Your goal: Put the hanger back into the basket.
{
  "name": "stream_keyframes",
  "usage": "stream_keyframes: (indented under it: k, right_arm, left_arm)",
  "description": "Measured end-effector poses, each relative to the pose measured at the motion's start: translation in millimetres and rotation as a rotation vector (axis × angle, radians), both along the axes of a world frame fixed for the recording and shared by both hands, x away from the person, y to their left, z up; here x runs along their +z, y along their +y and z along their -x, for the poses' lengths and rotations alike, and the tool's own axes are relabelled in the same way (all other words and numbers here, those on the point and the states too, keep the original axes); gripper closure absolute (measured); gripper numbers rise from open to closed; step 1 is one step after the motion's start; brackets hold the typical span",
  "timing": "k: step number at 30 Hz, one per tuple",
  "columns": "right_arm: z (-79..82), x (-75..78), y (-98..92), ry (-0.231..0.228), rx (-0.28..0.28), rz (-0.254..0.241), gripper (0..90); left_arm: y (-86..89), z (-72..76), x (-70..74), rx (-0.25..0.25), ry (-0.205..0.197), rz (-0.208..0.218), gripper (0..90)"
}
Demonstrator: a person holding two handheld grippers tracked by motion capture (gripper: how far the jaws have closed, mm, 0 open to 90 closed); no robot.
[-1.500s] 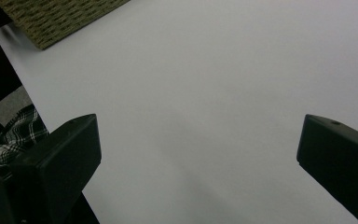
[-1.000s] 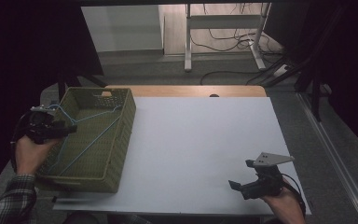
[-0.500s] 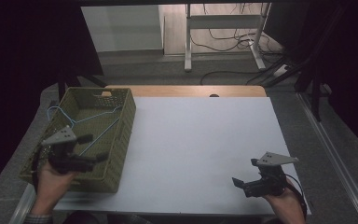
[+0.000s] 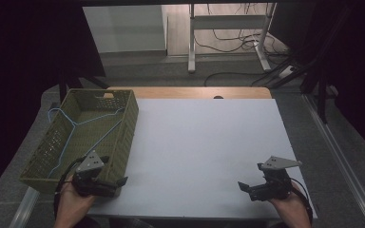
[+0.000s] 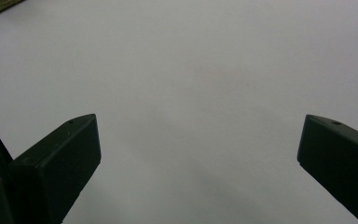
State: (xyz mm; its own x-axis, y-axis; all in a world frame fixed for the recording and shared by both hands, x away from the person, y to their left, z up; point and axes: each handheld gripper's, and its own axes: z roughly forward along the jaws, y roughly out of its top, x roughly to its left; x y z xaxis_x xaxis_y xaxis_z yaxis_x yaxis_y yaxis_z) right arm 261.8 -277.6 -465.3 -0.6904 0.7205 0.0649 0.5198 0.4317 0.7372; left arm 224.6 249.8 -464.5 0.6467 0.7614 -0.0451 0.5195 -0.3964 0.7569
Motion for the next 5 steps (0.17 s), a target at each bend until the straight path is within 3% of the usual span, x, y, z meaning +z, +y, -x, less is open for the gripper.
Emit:
stream_keyframes:
  k: [5]
  right_arm:
    - [-1.0,-2.2,-0.3,0.001,0.002,0.006,0.0]
  left_arm:
    - [2.3,-0.5,0.8,0.003,-0.010,0.021,0.5]
